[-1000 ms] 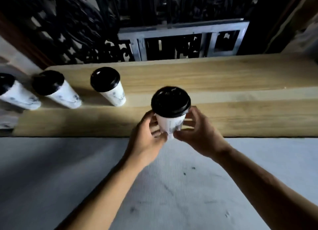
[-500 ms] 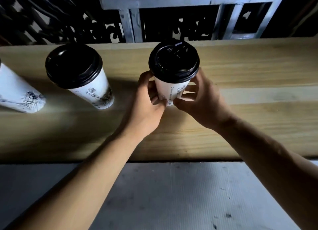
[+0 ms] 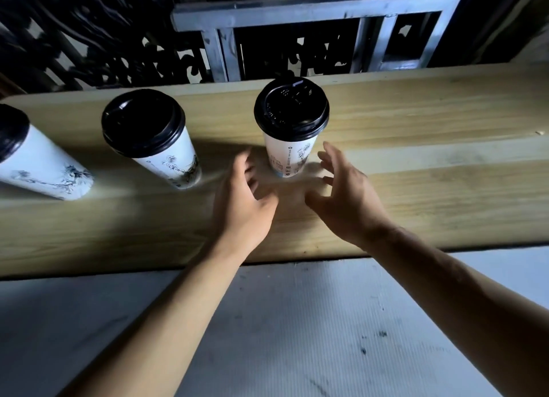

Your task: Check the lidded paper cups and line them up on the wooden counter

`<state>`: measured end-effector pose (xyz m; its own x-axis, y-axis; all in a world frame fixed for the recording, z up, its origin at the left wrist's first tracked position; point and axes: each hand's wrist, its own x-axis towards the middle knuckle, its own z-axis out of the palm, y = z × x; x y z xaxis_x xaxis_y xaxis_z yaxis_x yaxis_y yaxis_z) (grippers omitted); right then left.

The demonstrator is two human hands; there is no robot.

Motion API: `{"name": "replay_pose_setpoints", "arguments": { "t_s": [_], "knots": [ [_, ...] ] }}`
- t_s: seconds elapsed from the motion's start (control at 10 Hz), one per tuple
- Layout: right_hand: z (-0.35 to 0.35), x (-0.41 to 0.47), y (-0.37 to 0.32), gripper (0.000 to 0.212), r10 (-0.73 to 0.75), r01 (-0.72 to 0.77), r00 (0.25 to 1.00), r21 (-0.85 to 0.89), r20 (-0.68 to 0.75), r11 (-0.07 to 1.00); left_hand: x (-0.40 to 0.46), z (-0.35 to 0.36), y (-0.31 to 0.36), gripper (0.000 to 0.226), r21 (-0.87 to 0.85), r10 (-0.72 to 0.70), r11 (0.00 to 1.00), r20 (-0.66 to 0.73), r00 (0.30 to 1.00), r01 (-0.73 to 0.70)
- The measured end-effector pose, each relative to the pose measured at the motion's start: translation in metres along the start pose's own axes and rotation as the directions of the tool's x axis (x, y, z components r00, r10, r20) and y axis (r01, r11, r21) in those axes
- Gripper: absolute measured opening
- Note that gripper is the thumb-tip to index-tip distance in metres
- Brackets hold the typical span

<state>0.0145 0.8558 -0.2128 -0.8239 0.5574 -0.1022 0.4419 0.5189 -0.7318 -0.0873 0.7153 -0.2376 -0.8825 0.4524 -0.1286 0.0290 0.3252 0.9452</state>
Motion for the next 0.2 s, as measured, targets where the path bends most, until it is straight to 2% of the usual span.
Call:
{"name": "replay_pose_setpoints", "arguments": {
  "t_s": [0.1,0.2],
  "knots": [
    [-0.003,-0.014,-0.010,0.086,0.023,-0.020,0.999,-0.065,0.039,0.998,-0.017,-0.013,0.007,0.077,0.070,0.002,0.998,0.006,1.000,-0.003],
    [-0.009,-0.038,-0.024,0.084,0.044,-0.028,0.989,-0.118,0.139,0.993,-0.048,-0.030,0.018,0.076,0.278,0.013,0.960,0.052,0.999,-0.027]
  ]
}}
